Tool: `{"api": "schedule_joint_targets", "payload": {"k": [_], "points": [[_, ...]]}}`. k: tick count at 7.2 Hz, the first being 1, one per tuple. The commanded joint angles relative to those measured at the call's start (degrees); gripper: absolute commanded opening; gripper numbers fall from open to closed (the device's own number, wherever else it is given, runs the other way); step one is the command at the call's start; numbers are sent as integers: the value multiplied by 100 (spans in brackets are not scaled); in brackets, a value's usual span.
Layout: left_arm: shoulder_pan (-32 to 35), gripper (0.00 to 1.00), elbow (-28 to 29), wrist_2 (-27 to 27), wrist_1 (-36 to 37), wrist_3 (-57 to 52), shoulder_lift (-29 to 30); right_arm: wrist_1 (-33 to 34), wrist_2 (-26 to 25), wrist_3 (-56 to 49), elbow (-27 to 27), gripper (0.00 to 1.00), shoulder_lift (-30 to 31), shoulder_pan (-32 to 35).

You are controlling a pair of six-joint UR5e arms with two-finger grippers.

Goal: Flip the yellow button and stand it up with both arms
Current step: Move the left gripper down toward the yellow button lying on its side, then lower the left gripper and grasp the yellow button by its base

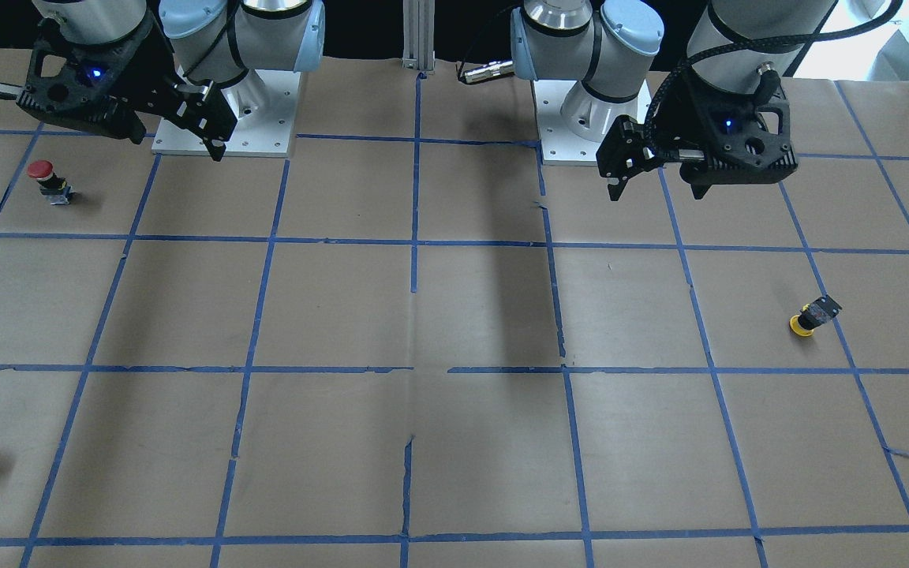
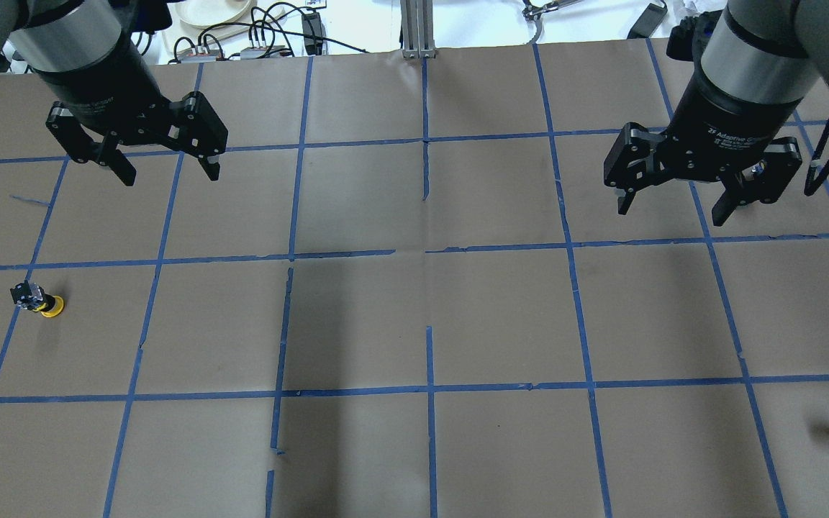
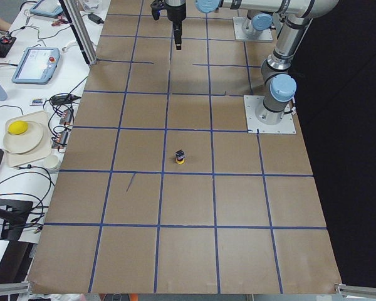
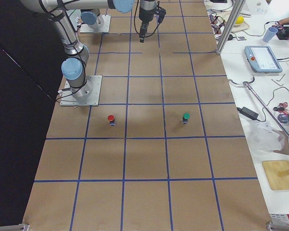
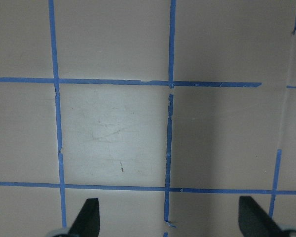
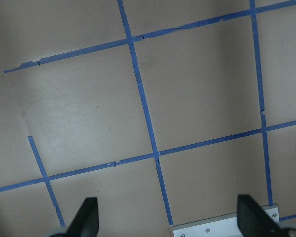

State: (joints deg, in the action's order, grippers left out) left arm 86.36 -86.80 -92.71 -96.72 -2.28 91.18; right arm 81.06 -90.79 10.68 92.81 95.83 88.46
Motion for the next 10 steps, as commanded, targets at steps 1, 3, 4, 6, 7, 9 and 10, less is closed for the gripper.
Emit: {"api": "schedule_joint_targets", "payload": {"k": [1,3,4,6,7,9,10], "points": [[-1009,100,-511,-186,387,-1643,14,-2,0,-4,0,100,5,-4],[-1969,100,-1169,-195,1527,-3340,49,6,-53,-4,0,100,-12,-4],[-2365,100,-1495,-186,2133,-4263,93,-11,-70,-4,0,100,-3,-4],[-3113,100,-1831,-151,3126,-6859,574,-11,-79,-4,0,100,-3,-4],[-3429,100,-1832,6,3524,-7666,925,-2,-79,-4,0,100,-12,5],[-4125,100,-1849,587,3773,-9315,1593,7,-71,4,9,100,-12,5],[-4127,100,-1841,596,4157,-9596,1709,-2,-10,39,9,100,-12,5]]}}
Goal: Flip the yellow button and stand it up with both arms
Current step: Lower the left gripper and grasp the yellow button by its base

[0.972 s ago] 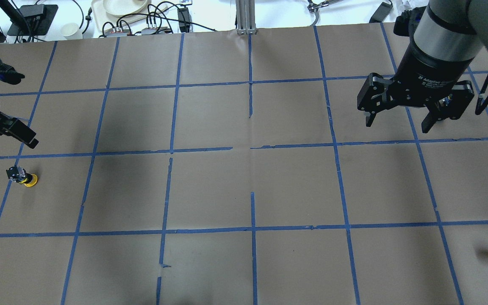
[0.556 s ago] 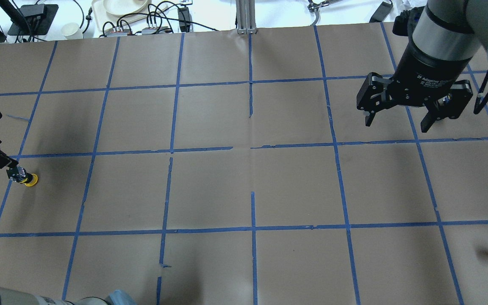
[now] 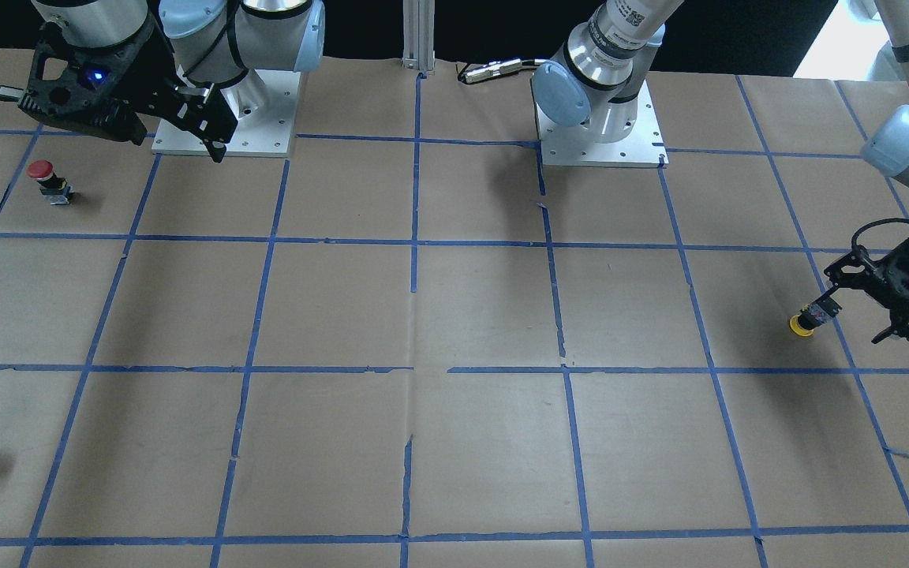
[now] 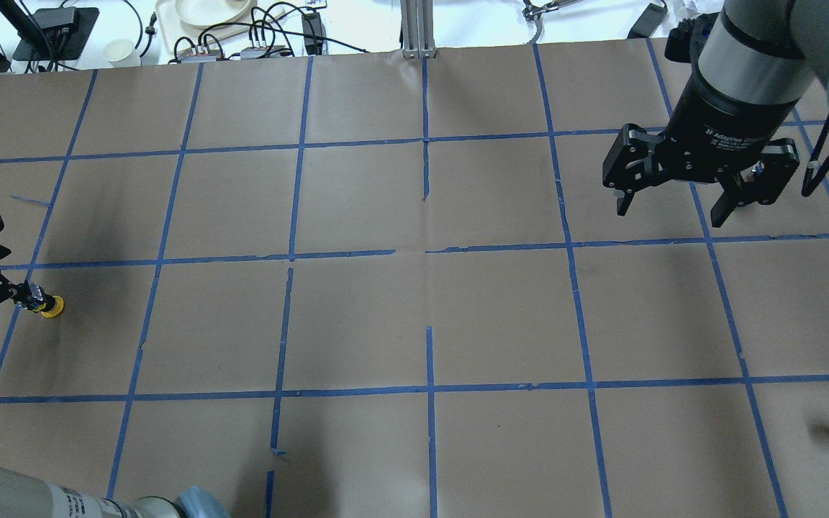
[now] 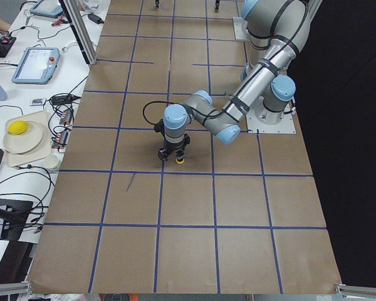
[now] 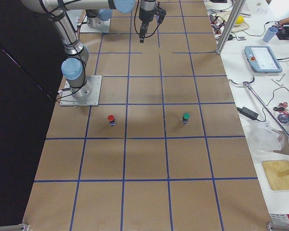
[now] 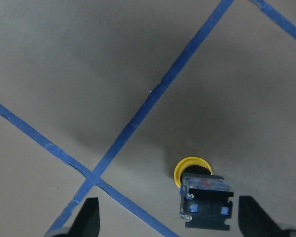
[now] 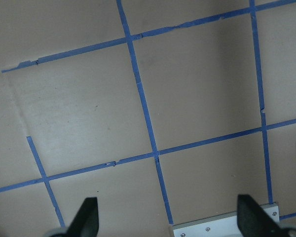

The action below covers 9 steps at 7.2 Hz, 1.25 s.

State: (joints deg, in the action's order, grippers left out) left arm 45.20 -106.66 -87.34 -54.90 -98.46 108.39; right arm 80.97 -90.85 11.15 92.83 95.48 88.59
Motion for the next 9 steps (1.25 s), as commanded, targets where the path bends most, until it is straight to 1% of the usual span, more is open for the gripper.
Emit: {"api": "schedule_joint_targets", "payload": {"k": [1,2,3,4,5,7,8,9], "points": [[-2,100,-188,-29,-12,28,-90,24,-3,1,-1,100,-12,1],[-2,99,-258,-81,14,28,-55,7,-3,1,-1,100,-12,1],[-2,95,-276,-134,32,54,-37,-2,15,1,-1,100,-4,1],[-2,95,-337,-178,32,116,-11,7,24,1,-1,100,-12,1],[7,91,-338,-404,50,264,15,24,24,27,-1,100,-12,1],[16,71,-347,-407,85,310,85,16,24,413,-1,100,-47,1],[24,57,-347,-407,85,292,68,24,32,414,-36,100,-73,1],[33,39,-338,-398,85,292,42,24,33,440,-37,100,-82,1]]}}
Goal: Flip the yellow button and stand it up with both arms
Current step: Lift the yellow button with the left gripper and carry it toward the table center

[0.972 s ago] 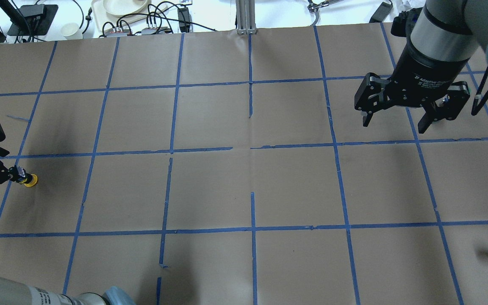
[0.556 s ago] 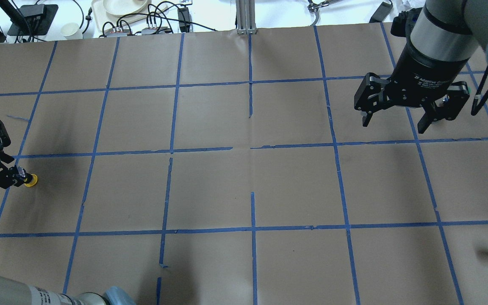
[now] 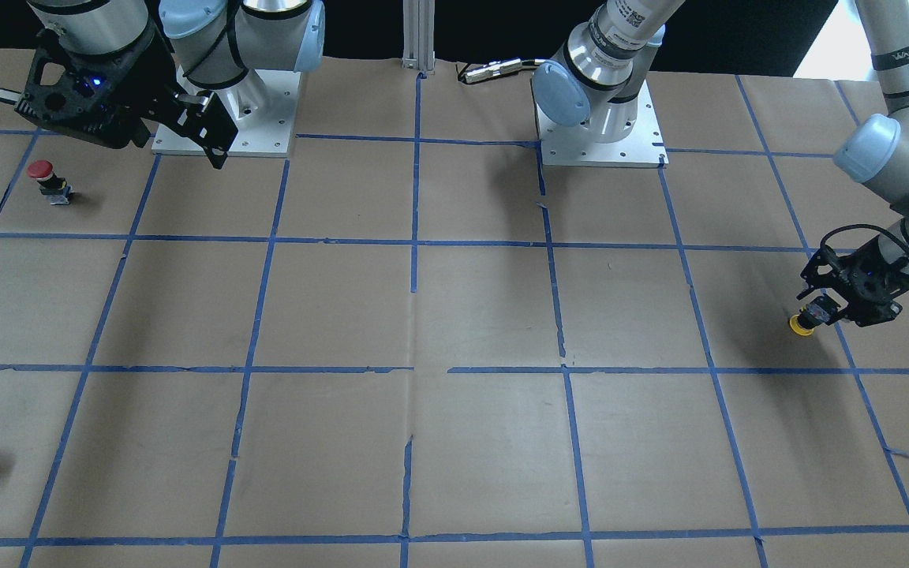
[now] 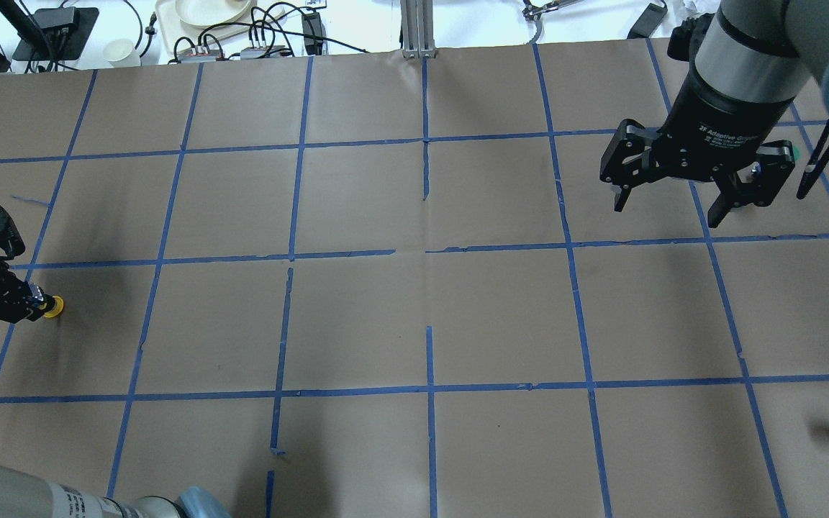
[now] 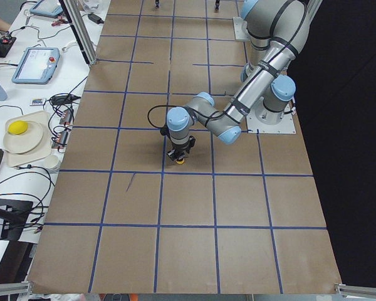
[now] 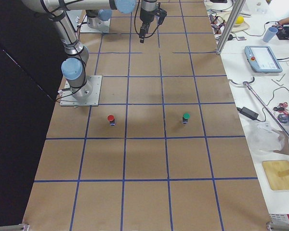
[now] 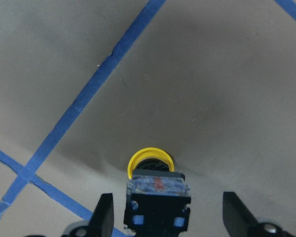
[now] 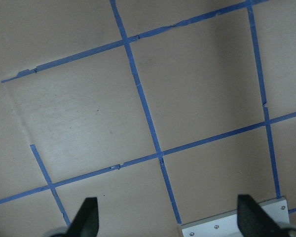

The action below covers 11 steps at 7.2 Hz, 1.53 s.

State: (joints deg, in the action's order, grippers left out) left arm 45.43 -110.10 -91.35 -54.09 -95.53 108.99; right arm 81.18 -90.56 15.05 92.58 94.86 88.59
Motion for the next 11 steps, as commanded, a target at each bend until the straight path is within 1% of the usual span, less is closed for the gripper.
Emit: {"api": "schedule_joint_targets", "payload": {"k": [1,2,3,4,5,6,7,8,9,10,11], "points": [[80,27,41,12,4,25,-53,12,4,51,23,100,-20,0],[272,21,128,30,4,25,-141,12,4,60,15,100,-20,0],[404,21,286,47,-74,34,-255,21,4,51,23,100,-20,0],[466,21,418,187,-658,112,-404,3,-31,51,23,100,-20,0],[545,21,454,562,-1421,531,-649,3,-49,42,23,100,-20,0],[755,21,481,931,-1777,970,-843,21,3,59,23,100,-20,0],[1183,21,550,1170,-2476,1697,-1088,21,12,208,23,100,-29,0],[1640,21,786,1651,-3449,2435,-1282,21,160,357,23,100,-64,-17],[1915,20,945,2361,-4590,3295,-1441,21,510,550,-29,100,-143,-35],[2022,19,1034,2985,-5698,3756,-1442,56,818,926,-82,100,-178,-35],[2127,18,1043,3792,-6544,3839,-1547,195,1247,1226,-82,100,-265,-70]]}}
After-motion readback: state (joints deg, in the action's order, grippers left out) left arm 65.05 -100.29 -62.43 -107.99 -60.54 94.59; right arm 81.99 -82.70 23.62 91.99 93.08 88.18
